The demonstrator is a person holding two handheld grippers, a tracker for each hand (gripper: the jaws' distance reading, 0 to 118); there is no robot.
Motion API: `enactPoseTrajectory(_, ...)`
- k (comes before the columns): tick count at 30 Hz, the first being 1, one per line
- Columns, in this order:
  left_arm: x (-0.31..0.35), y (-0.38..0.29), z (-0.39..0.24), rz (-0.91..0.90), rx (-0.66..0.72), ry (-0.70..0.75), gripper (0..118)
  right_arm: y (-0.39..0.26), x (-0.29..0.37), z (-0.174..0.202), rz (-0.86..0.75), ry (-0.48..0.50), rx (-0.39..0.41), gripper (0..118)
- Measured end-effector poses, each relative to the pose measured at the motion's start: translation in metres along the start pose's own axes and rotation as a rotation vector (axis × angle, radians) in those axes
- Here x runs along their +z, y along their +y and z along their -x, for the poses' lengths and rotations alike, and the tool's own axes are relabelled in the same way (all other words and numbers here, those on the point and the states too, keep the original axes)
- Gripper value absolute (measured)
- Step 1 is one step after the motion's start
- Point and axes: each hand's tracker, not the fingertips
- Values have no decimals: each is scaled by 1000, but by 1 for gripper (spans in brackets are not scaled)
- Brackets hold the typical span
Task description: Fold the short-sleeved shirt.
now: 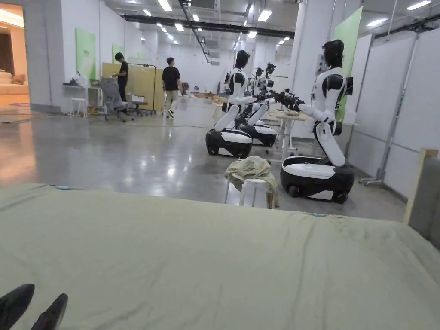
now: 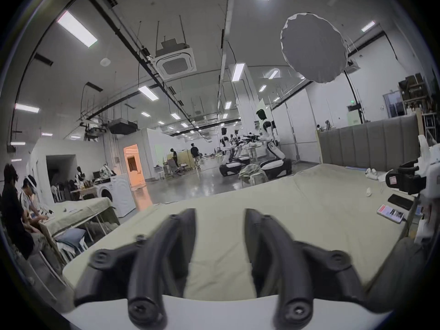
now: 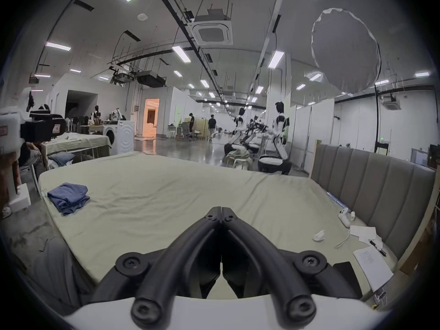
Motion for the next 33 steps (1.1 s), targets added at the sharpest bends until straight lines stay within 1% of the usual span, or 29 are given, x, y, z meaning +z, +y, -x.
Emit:
enactPoseTrajectory(2,4,-4,-13,-27,-18,34,2,1,1,1,-24,1,-22,0)
enactPoseTrajectory(3,6,-3,-12,-22,-37,-31,2,1,2,1,-32,-1,-24,0)
enactPoseTrajectory(4,6,-3,-12,-12,-23,-72,2,1,0,1,-35,-3,-26,0)
enactPoseTrajectory(5,4,0,-12,-1,-16,-19,2,1,-1,1,-37,-5,-28,0)
enactPoseTrajectory(6,6,-1,-16,-4,6,-18,2,1,-2,2,-38,-8,-31,0)
enactPoseTrajectory(7,6,1,-10,-1,67,-62,2,1,-4,2,-37,-14,-37,0)
enactPoseTrajectory(8,7,2,-6,-16,107,-43,2,2,-6,3,-36,-15,-46,0)
enactPoseTrajectory(9,8,2,-1,-17,130,-62,2,1,-6,3,-37,-11,-50,0)
enactPoseTrajectory(11,9,3,-3,-20,116,-29,2,1,-7,5,-39,-23,-55,0)
enactPoseTrajectory(14,11,5,-5,-21,98,-31,2,1,-7,6,-50,-28,-63,0)
enactPoseTrajectory(17,14,7,-1,-28,114,-40,2,2,-5,10,-69,-41,-63,0)
enactPoseTrajectory(23,17,7,-7,-33,108,-30,3,3,-5,15,-65,-41,-24,0)
enactPoseTrajectory(24,19,7,-8,-44,100,-12,3,4,-4,16,-67,-37,-23,0)
enactPoseTrajectory(25,20,8,-8,-48,83,3,9,4,-4,16,-75,-29,-20,2)
enactPoseTrajectory(26,19,8,-7,-48,79,2,29,5,-2,17,-90,-28,-9,12)
enactPoseTrajectory(27,20,9,-4,-53,59,-15,58,5,0,18,-104,-26,0,37)
enactPoseTrajectory(28,19,9,-3,-43,64,-9,62,6,2,18,-116,-27,5,58)
enactPoseTrajectory(30,18,9,-4,-44,84,-5,62,8,3,21,-135,-43,7,94)
enactPoseTrajectory(31,20,6,-4,-62,95,3,62,9,4,22,-148,-58,7,105)
enactPoseTrajectory(33,25,3,-4,-89,111,-2,62,11,4,22,-157,-58,3,118)
